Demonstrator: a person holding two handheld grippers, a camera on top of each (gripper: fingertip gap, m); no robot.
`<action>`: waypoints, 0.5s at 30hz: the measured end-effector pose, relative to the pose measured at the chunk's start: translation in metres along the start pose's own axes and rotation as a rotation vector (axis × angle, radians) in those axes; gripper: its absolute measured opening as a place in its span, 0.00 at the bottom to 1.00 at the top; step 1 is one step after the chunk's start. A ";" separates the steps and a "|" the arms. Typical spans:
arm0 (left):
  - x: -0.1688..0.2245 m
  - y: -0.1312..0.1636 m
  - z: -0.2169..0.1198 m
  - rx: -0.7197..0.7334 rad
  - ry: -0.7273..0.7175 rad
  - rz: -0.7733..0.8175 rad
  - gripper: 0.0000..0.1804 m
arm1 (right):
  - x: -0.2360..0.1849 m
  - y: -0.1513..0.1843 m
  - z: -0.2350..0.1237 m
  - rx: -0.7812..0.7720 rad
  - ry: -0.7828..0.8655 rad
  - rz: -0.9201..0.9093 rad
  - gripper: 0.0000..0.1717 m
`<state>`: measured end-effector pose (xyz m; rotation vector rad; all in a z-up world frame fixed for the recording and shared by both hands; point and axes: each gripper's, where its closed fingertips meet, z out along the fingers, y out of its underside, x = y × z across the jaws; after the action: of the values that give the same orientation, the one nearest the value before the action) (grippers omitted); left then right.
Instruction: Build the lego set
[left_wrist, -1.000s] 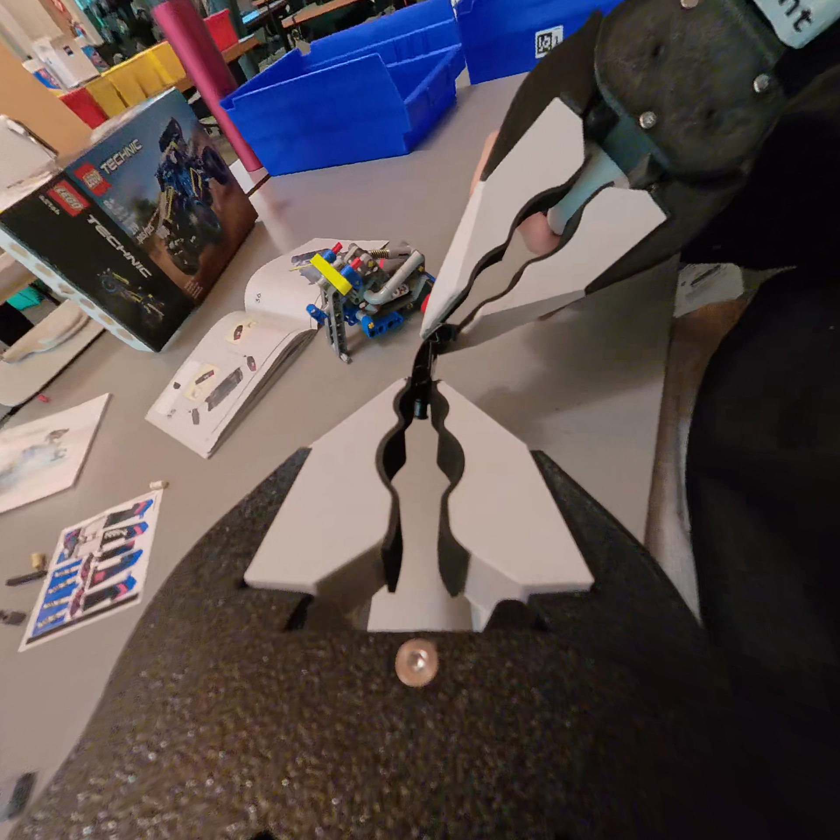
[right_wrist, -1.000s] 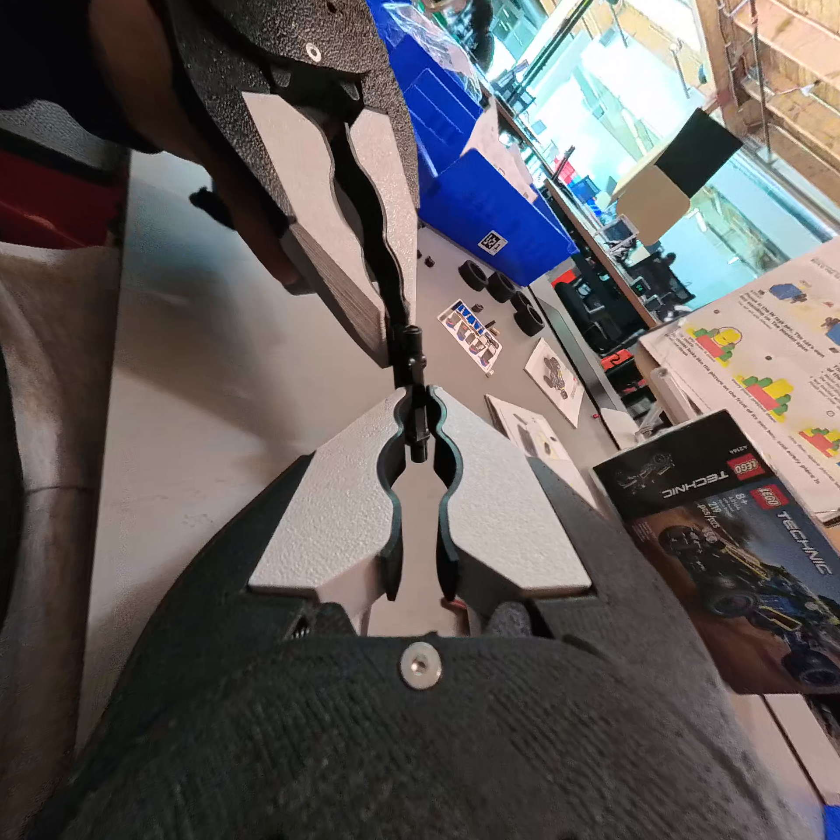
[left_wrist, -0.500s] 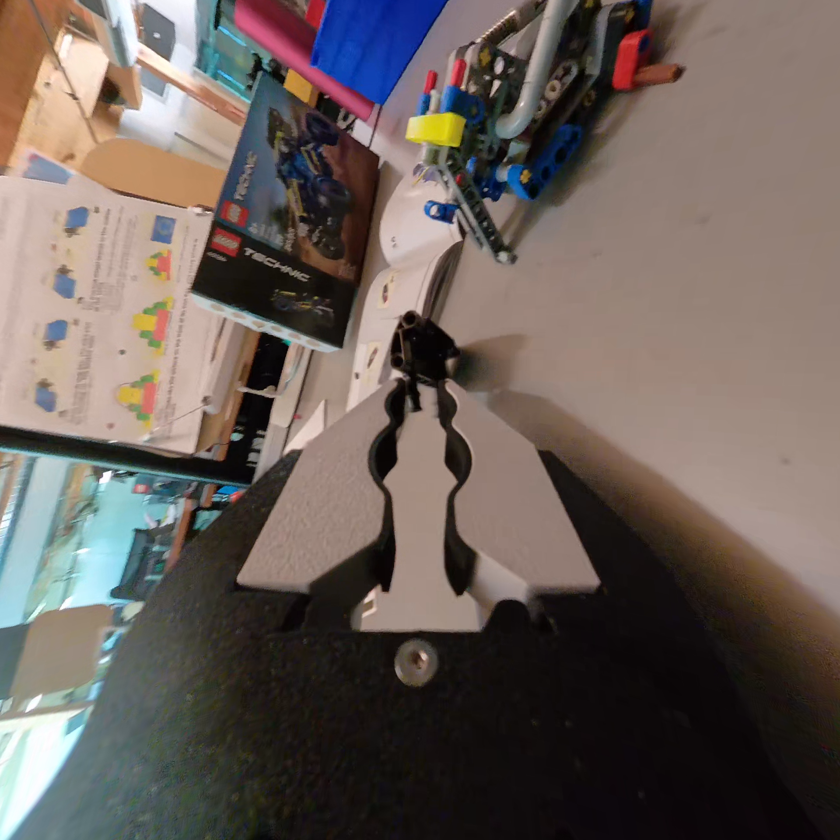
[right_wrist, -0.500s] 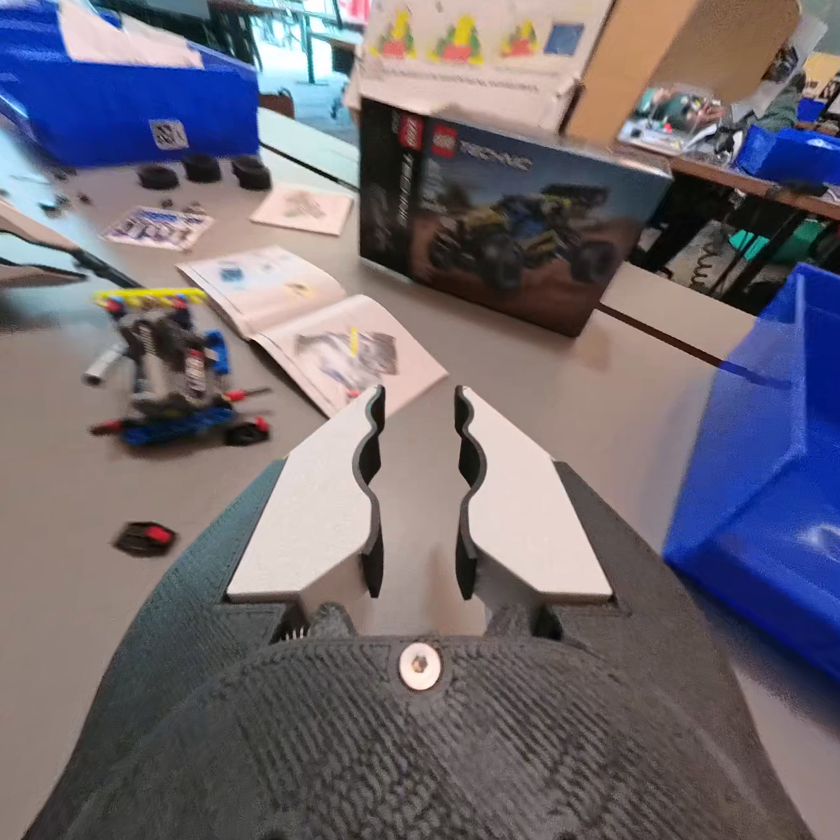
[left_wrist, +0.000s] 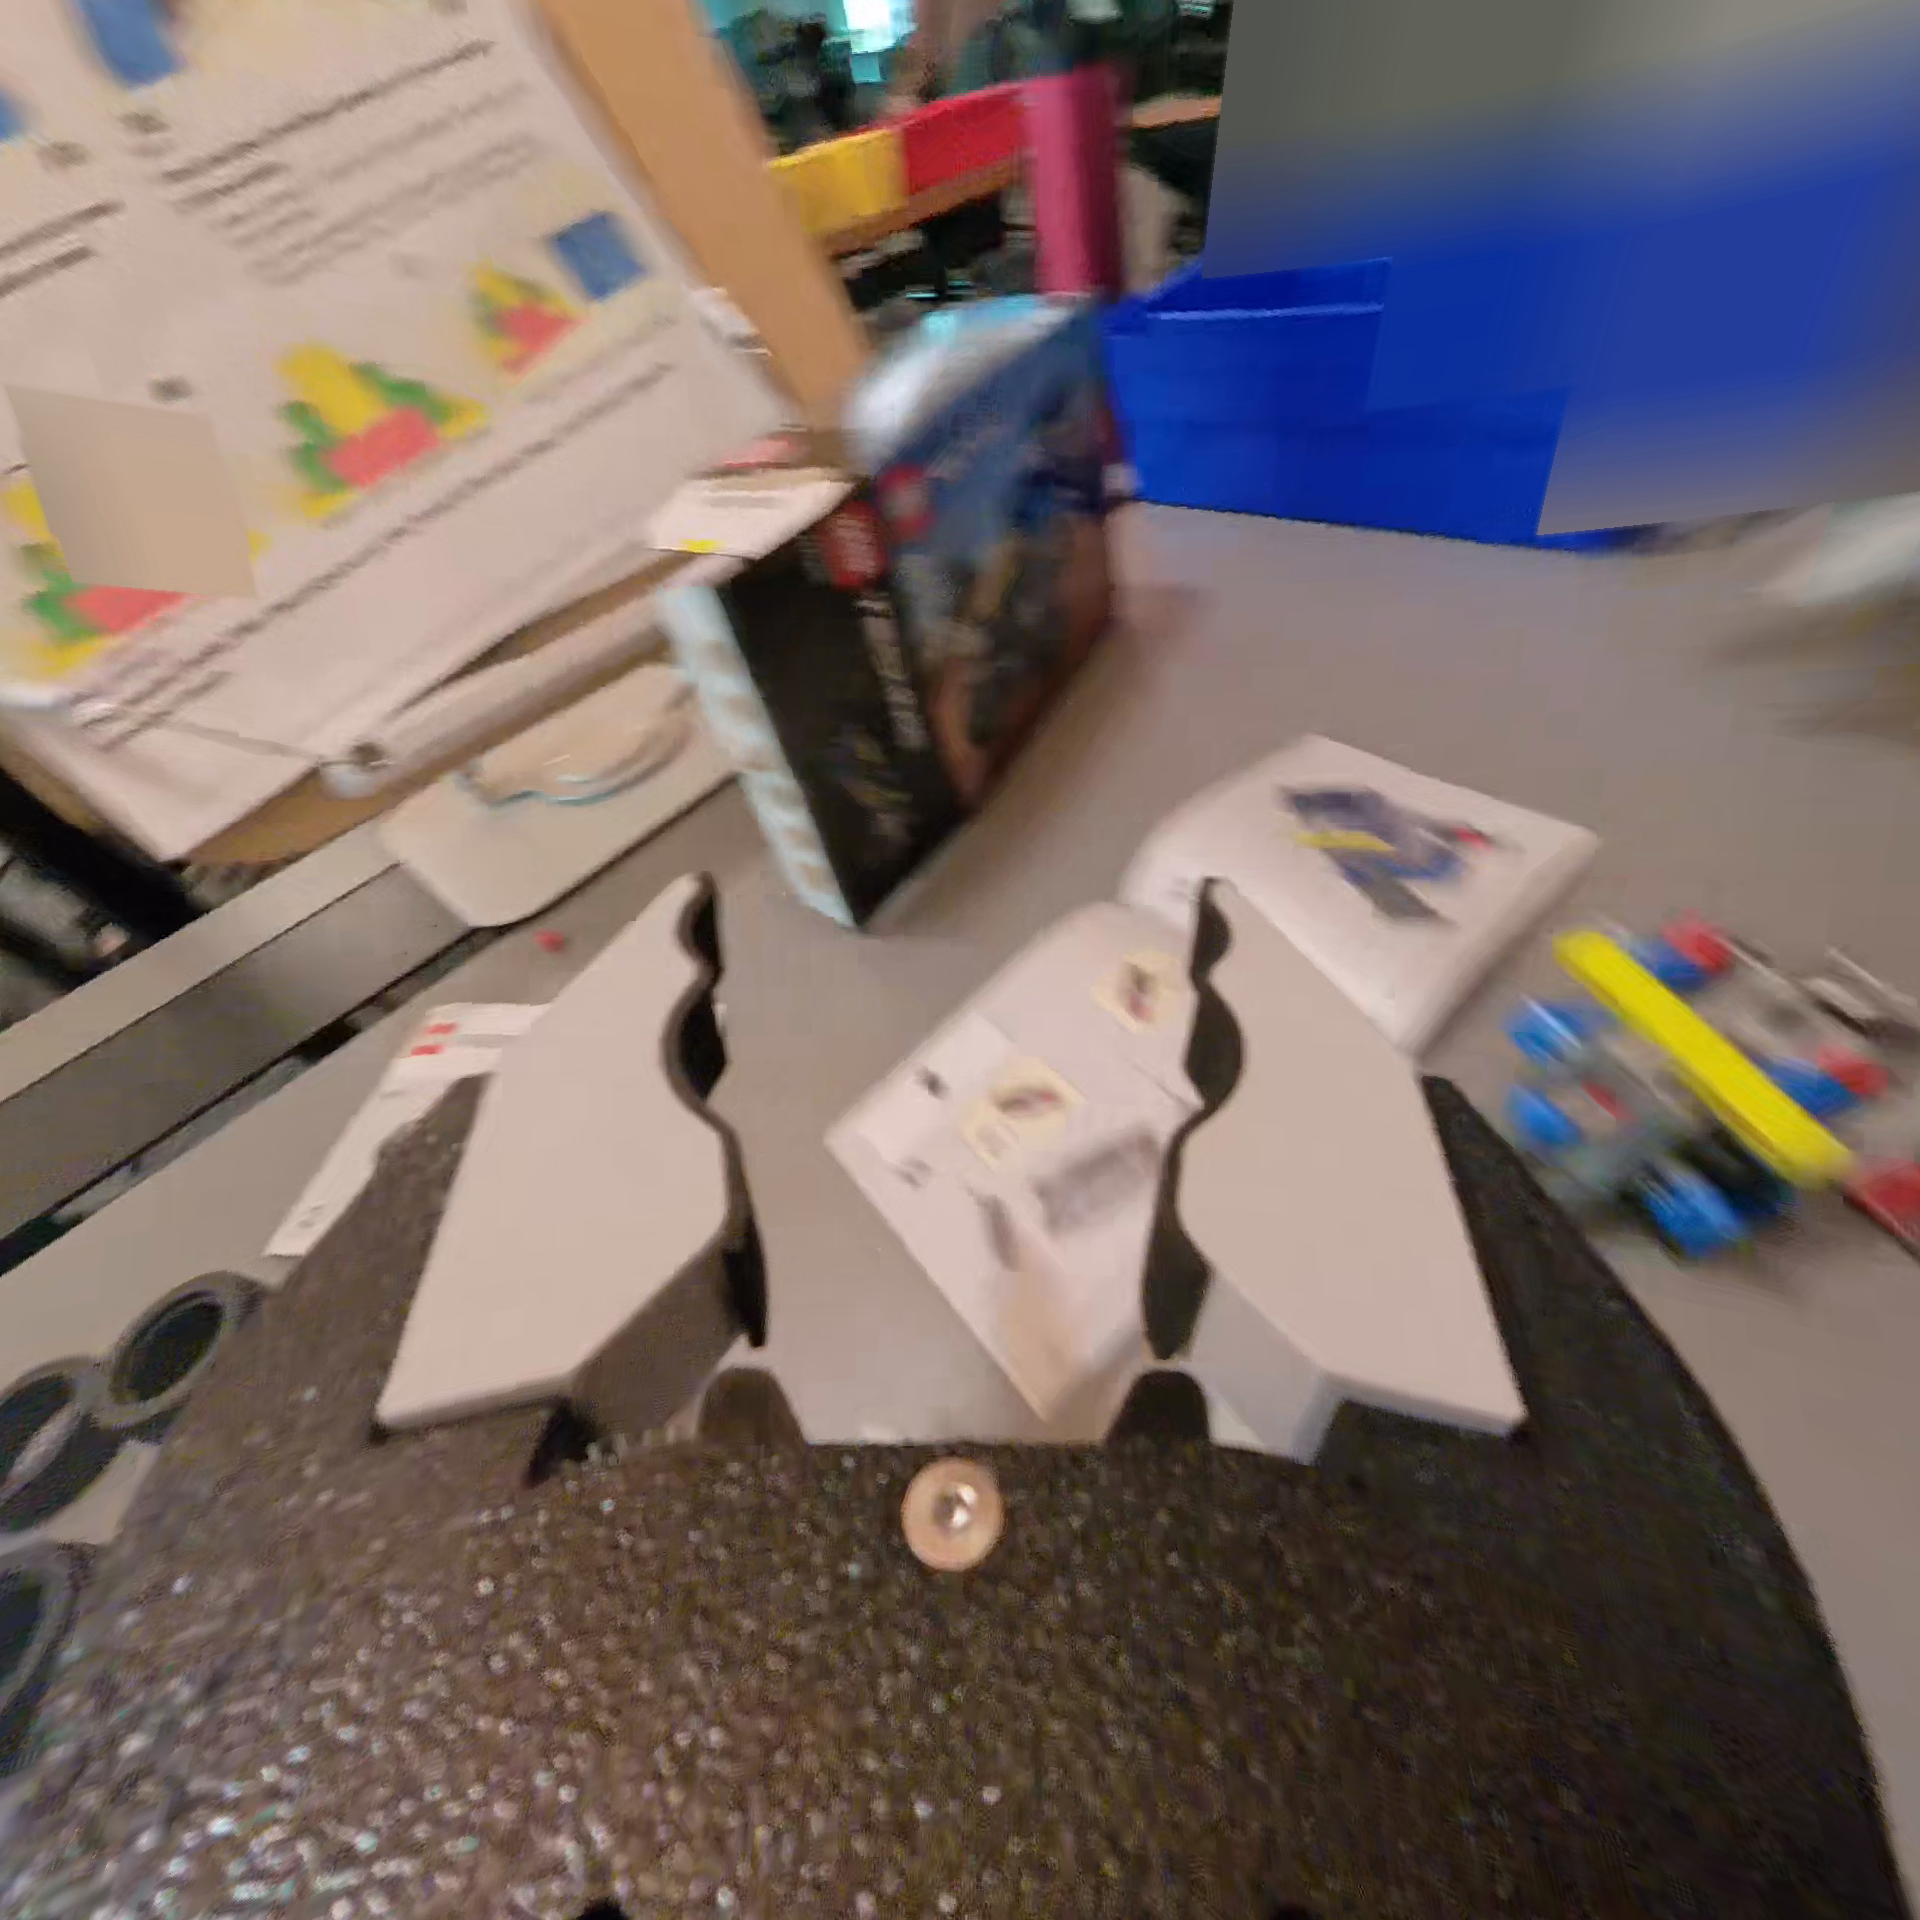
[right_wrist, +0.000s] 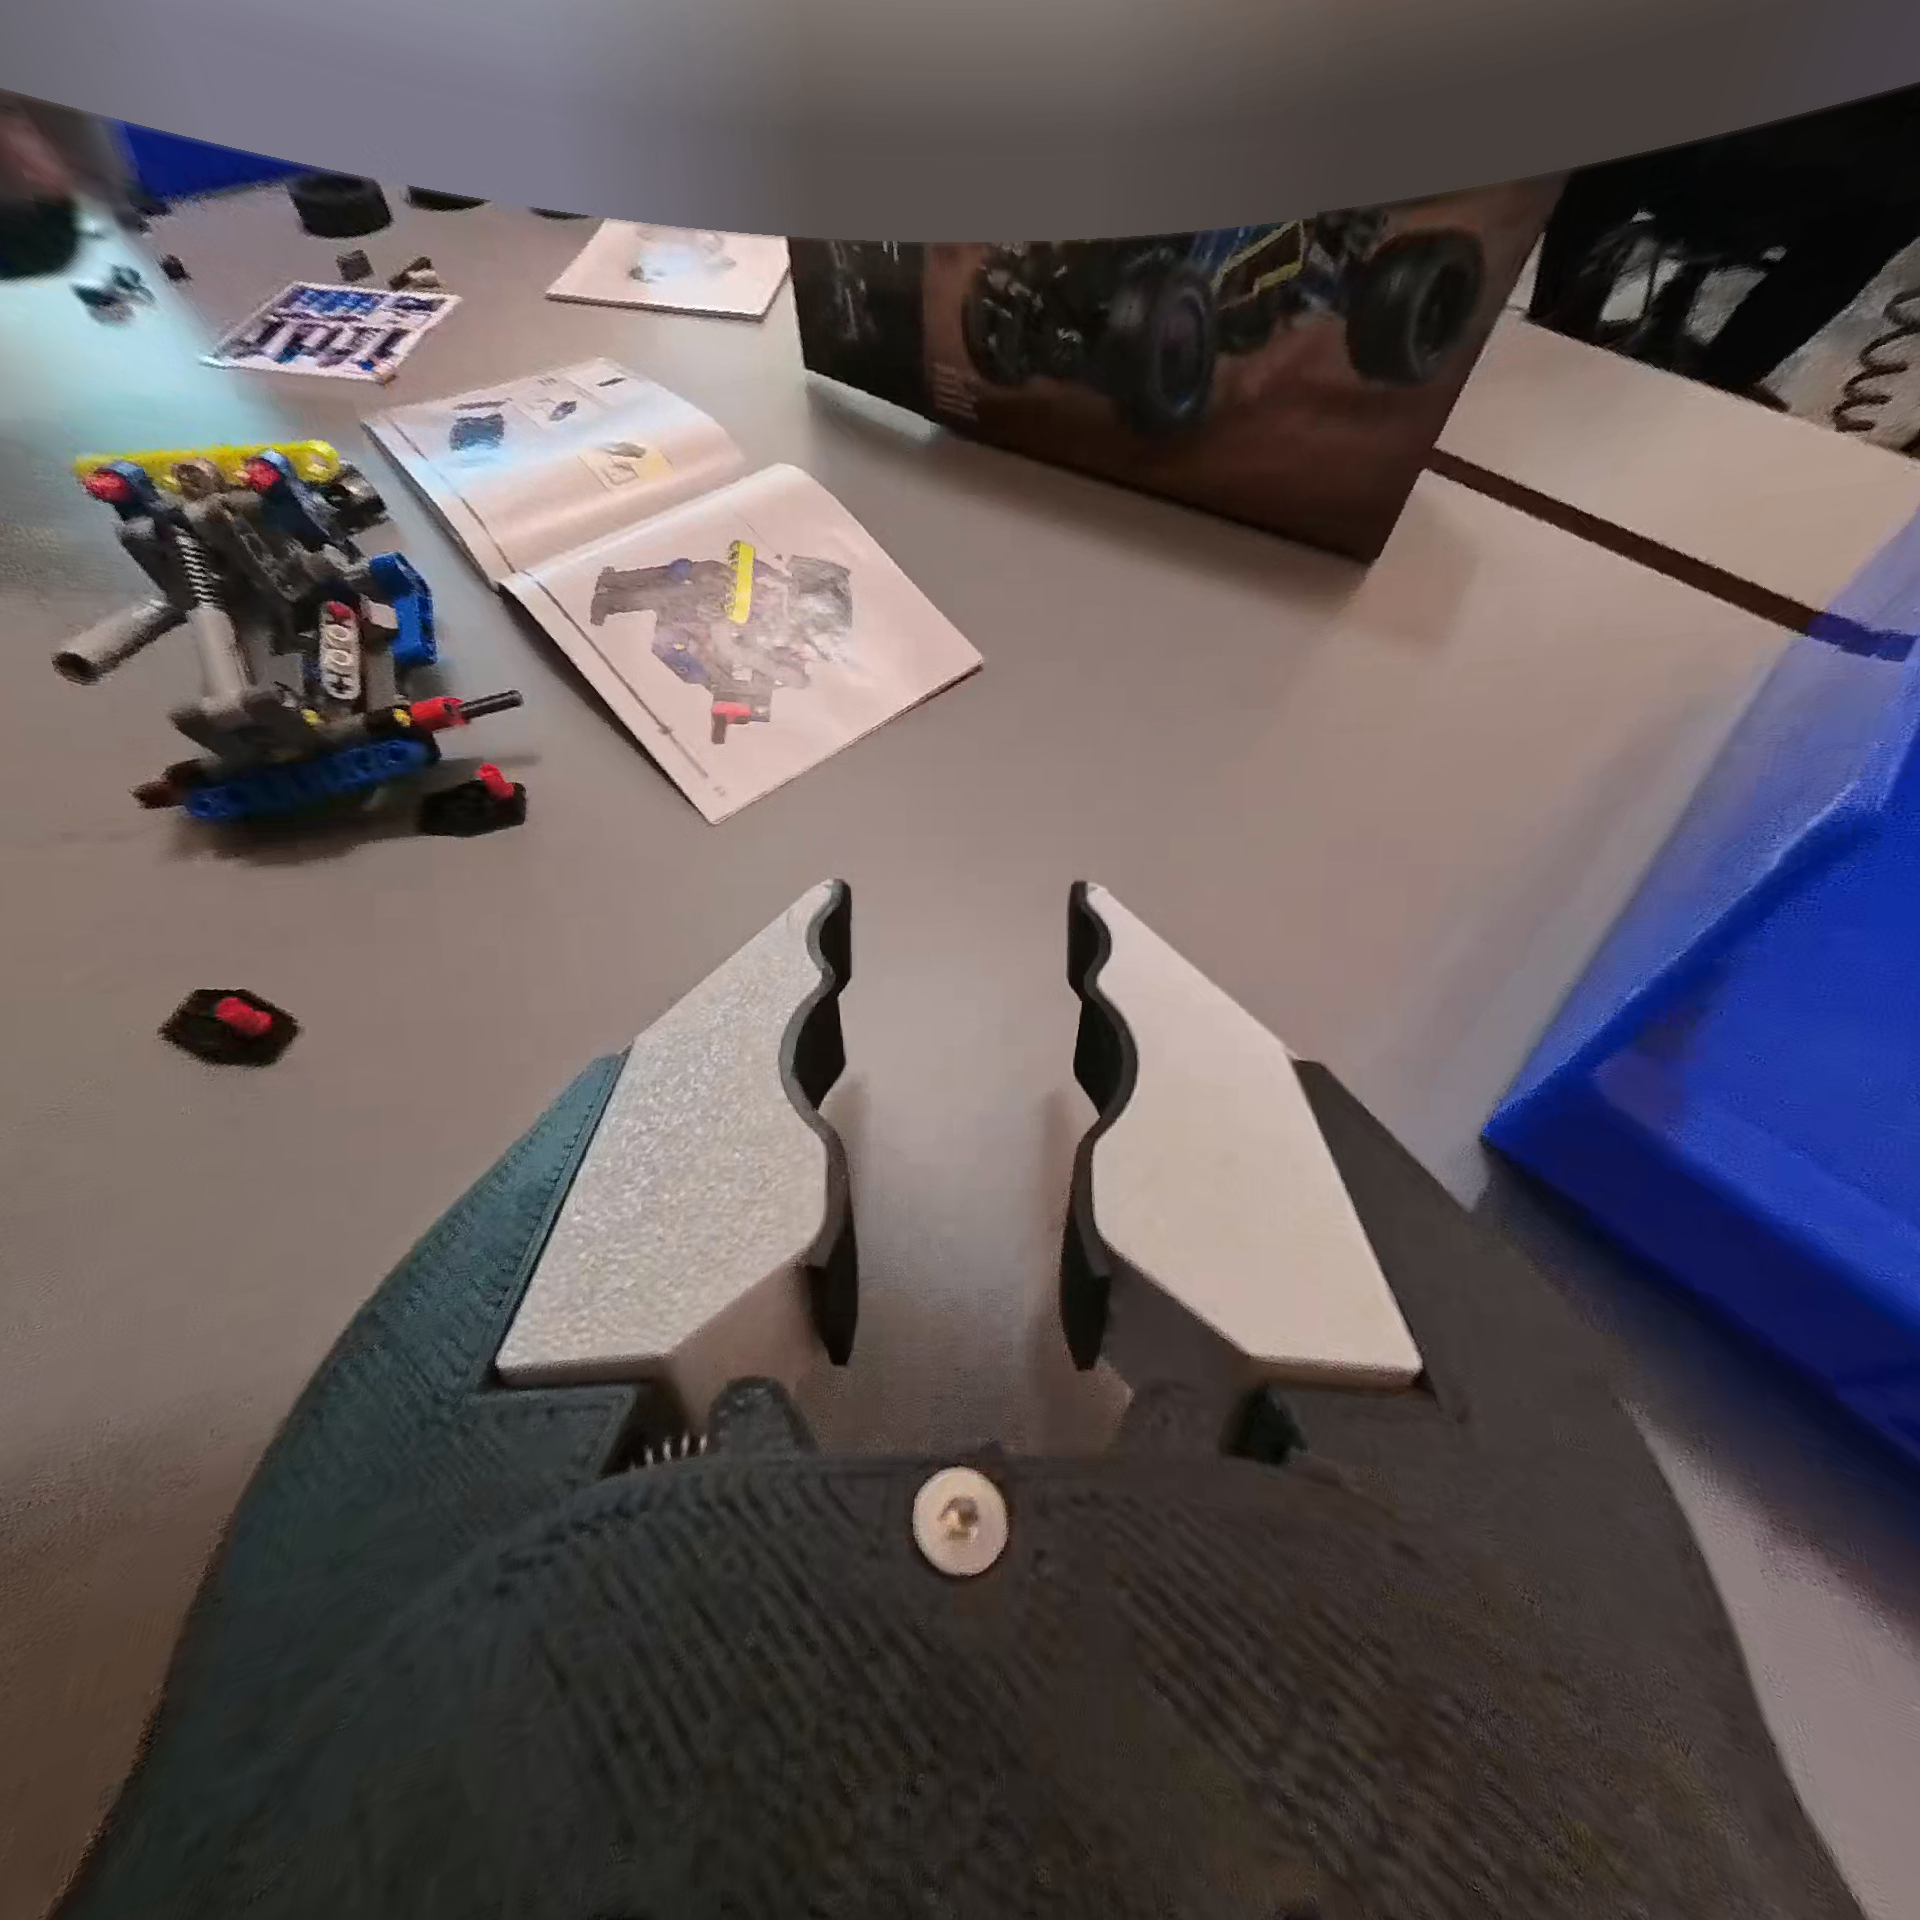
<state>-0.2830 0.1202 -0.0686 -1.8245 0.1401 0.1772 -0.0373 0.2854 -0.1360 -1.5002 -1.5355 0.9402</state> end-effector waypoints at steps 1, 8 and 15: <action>-0.020 -0.004 0.015 0.011 -0.049 -0.049 0.56 | -0.002 -0.002 -0.002 0.004 -0.004 0.001 0.23; -0.088 -0.010 0.117 0.032 -0.023 -0.142 0.62 | 0.013 -0.001 -0.009 0.006 0.064 -0.008 0.24; -0.065 -0.002 0.171 -0.054 0.334 -0.187 0.62 | 0.010 0.005 -0.004 -0.007 0.029 -0.005 0.24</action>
<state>-0.3548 0.2865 -0.0971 -1.8981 0.1988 -0.2598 -0.0317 0.2958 -0.1390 -1.5075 -1.5230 0.9075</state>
